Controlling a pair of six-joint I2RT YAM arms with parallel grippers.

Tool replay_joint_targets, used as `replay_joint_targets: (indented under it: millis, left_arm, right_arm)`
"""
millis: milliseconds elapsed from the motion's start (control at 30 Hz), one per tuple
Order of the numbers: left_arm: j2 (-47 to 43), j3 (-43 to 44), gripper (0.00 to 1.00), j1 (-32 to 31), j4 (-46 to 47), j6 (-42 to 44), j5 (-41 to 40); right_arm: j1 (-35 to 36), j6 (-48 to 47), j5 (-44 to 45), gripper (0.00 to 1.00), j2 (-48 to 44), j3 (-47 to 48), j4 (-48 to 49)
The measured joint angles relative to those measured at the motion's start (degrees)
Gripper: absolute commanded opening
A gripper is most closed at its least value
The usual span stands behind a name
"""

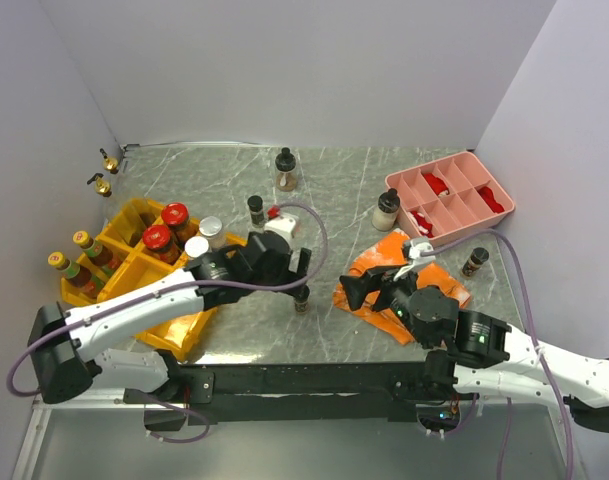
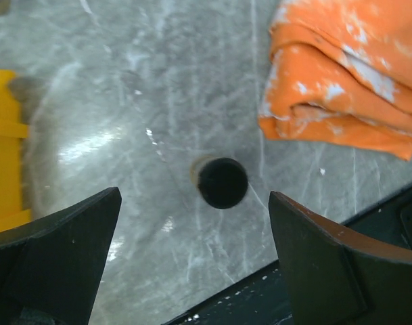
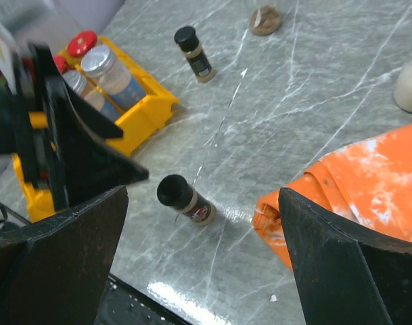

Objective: Organize the condiment bottles
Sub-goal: Pick up the bottle from the center of the board.

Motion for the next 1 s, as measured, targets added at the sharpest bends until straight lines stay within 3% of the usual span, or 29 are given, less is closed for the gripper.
replay_joint_targets:
  millis: [200, 533, 767, 1000]
  left_arm:
    - [5.18, 0.0, 0.84, -4.5, 1.75, -2.03, -0.57]
    - [10.95, -0.07, 0.69, -4.63, 4.76, -3.76, -0.61]
    - [16.11, -0.04, 0.64, -4.63, 4.63, -4.87, -0.85]
    - [16.57, 0.17, 0.24, -4.66, 3.93, -6.23, -1.29]
  right_arm:
    - [0.0, 0.28, 2.58, 0.99, -4.61, -0.33, -0.94]
    - [0.0, 0.24, 4.72, 0.99, -9.57, -1.03, -1.33]
    - [0.0, 0.04, 5.33, 0.99, -9.68, -1.29, -1.42]
    - [0.0, -0.17, 5.7, 0.99, -10.4, -1.38, -1.38]
